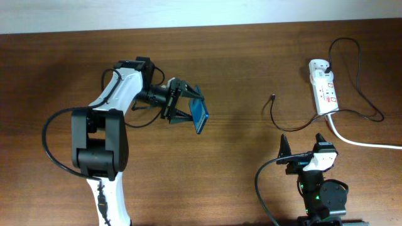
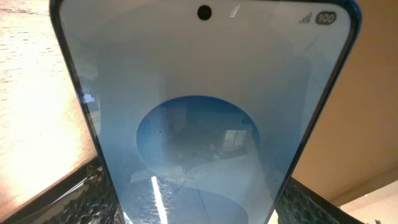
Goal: Plug charger to phone and switch on socket
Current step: 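Lift the phone upright with the left gripper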
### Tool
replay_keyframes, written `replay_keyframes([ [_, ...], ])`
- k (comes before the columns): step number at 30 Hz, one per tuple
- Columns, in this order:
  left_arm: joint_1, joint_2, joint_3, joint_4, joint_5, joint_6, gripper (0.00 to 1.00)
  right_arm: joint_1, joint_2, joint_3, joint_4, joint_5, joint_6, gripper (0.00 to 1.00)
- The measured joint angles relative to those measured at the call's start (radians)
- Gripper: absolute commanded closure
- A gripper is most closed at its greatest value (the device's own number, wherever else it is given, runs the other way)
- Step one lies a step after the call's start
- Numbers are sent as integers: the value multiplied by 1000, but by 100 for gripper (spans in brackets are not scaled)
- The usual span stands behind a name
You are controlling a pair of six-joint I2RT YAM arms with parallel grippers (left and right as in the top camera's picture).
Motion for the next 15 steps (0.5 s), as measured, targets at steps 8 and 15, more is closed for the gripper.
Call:
replay_keyframes([
  [8,0,0,0,0,0,0,36,0,0,0,0,0,0,1],
  [15,0,0,0,32,-32,0,36,0,0,0,0,0,0,1],
])
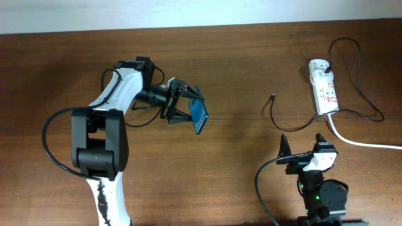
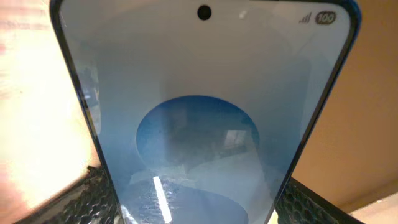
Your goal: Plug charger to phone and switch on socket
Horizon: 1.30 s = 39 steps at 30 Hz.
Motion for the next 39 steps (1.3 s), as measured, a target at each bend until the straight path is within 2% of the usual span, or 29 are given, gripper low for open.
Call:
replay_keyframes([
  [6,0,0,0,136,-51,-4,36,0,0,0,0,0,0,1],
  [9,0,0,0,172,-69,-12,36,0,0,0,55,-7,0,1],
  [12,0,0,0,197,-74,-27,36,0,0,0,98,-141,30,1],
  [17,0,0,18,197,-74,-34,34,0,0,0,101,-562,537,1],
  [20,0,0,35,197,-72,-35,34,0,0,0,105,-553,666,2],
  [22,0,0,35,197,-69,-35,35,0,1,4,84,-533,663,2],
  [25,0,0,35,196,-58,-35,35,0,74,110,-114,-484,600,2],
  [26,0,0,35,197,-53,-35,35,1,110,186,-233,-464,579,2],
  [27,0,0,36,197,-47,-35,35,1,211,321,-371,-430,534,2],
  [31,0,0,40,196,-29,-39,35,7,509,725,-676,-409,468,2],
  [33,0,0,41,195,-20,-39,35,87,669,892,-782,-401,453,2],
  [36,0,0,41,195,21,-39,35,292,816,971,-755,-339,467,2],
  [39,0,0,41,193,51,-39,35,614,961,973,-682,4,514,2],
])
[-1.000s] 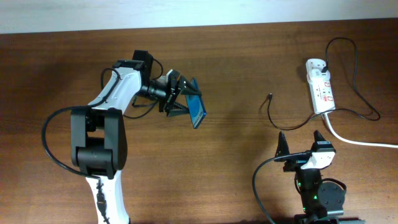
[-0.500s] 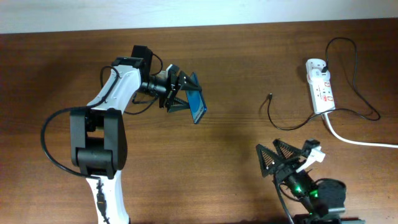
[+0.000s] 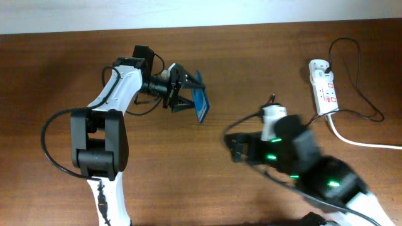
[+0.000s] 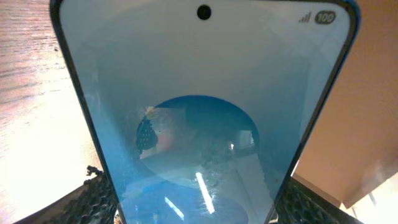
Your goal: Plug charger to phone and switch on socket
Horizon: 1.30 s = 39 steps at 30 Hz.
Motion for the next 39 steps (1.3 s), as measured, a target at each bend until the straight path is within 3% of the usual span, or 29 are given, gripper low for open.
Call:
replay_keyframes([
  [4,0,0,0,-1,37,-6,34,174,208,3,250,328,19,2],
  [11,0,0,0,-2,49,-8,35,185,462,2,571,417,3,3],
  [14,0,0,0,-13,50,-10,35,185,519,2,657,421,-40,18],
  [18,0,0,0,-23,57,-11,36,185,573,2,732,424,-69,27],
  [26,0,0,0,-24,90,-11,34,185,598,2,760,436,-82,71],
  [33,6,0,0,-24,94,-11,28,184,599,2,757,457,-80,85],
  [35,10,0,0,-24,98,-11,21,181,600,2,757,468,-75,92],
  [38,15,0,0,-19,116,-6,18,177,600,2,761,477,-33,96],
  [39,17,0,1,-20,116,-6,10,177,600,2,763,476,-31,96],
])
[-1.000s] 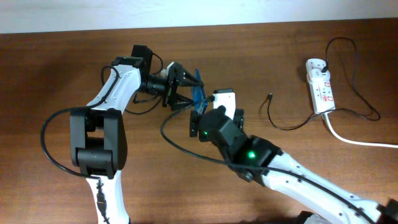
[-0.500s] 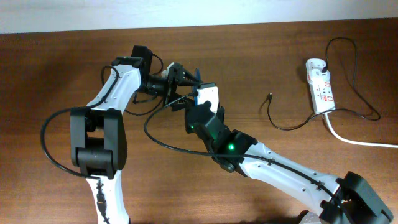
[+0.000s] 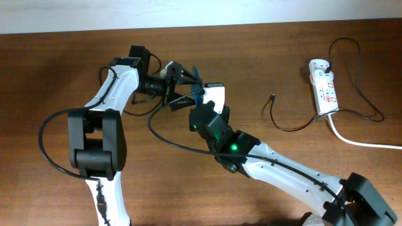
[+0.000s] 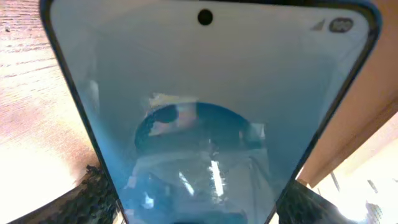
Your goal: Plug charger to phone and switch on socket
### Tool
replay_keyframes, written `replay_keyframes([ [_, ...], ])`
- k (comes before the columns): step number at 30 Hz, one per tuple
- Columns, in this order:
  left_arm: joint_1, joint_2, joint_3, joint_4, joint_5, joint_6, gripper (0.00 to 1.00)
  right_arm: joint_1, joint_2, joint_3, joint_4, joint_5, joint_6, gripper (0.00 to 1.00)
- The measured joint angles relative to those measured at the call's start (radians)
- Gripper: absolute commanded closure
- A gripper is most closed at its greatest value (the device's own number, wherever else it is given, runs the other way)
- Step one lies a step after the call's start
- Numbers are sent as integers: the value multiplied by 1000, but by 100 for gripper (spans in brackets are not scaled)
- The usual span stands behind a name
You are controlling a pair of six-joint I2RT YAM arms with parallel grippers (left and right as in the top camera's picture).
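Observation:
The phone [image 4: 205, 112] fills the left wrist view, screen lit and facing the camera. My left gripper [image 3: 183, 88] is shut on its lower end, held above the table at the back left. Only a blue sliver of the phone [image 3: 197, 94] shows overhead. My right arm [image 3: 217, 122] stretches across the table, its white wrist end [image 3: 214, 95] right against the phone. Its fingers are hidden under the wrist. The black charger cable's free plug [image 3: 272, 98] lies on the table. The white power strip [image 3: 323, 86] sits at the back right.
The black cable [image 3: 361, 113] loops from the plug round to the strip. A white mains lead [image 3: 364, 142] runs off the right edge. The right arm's long white link [image 3: 282, 166] crosses the middle of the table diagonally.
The right arm was blurred over mid-table; now its wrist end is at the phone held by the left gripper. The phone has shifted slightly and sits tilted differently in the wrist view.
The left gripper held the phone over the back left of the table while the right arm sat folded at the front right. Then the phone stood a little farther back and the right arm was out over mid-table. Now the right wrist is at the phone.

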Motion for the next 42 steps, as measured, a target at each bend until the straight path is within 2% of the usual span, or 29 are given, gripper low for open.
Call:
replay_keyframes([
  [1,0,0,0,0,-2,0,1,0,0,0,0,0,-3,96],
  [9,-8,0,25,21,-129,-10,1,-7,-25,0,-23,-79,-2,96],
  [15,41,-50,246,-33,-368,14,1,-167,-112,0,-59,-317,125,96],
  [18,122,-213,272,-167,-522,90,1,-273,-135,0,-82,-501,219,96],
  [21,233,-428,283,-371,-706,195,0,-348,-149,0,-137,-669,426,96],
  [23,293,-552,283,-410,-755,243,2,-359,-150,-1,-145,-756,573,96],
  [26,370,-834,270,-423,-810,296,0,-358,-151,-1,-145,-866,687,96],
  [27,376,-872,269,-425,-815,304,1,-358,-151,-1,-145,-894,709,96],
  [29,452,-1242,138,-435,-903,314,1,-358,-153,-1,-145,-930,728,96],
  [31,473,-1504,3,-414,-962,294,1,-358,-155,-2,-145,-959,734,96],
  [32,476,-1622,-65,-398,-1001,257,1,-358,-156,-2,-145,-978,737,96],
  [34,478,-1827,-288,-323,-1083,97,1,-358,-156,-2,-145,-1006,737,96],
  [36,478,-1880,-491,-215,-1073,-24,1,-358,-156,-2,-151,-1024,737,96],
  [37,479,-1880,-639,-92,-1022,-89,1,-358,-156,-2,-159,-1030,737,96],
  [38,481,-1851,-746,-6,-958,-142,1,-358,-156,-2,-170,-1033,734,96],
  [39,480,-1810,-872,158,-873,-217,0,-358,-156,-2,-173,-1035,724,96],
  [42,481,-1633,-1101,489,-605,-453,3,-358,-156,-3,-172,-1036,694,96],
])
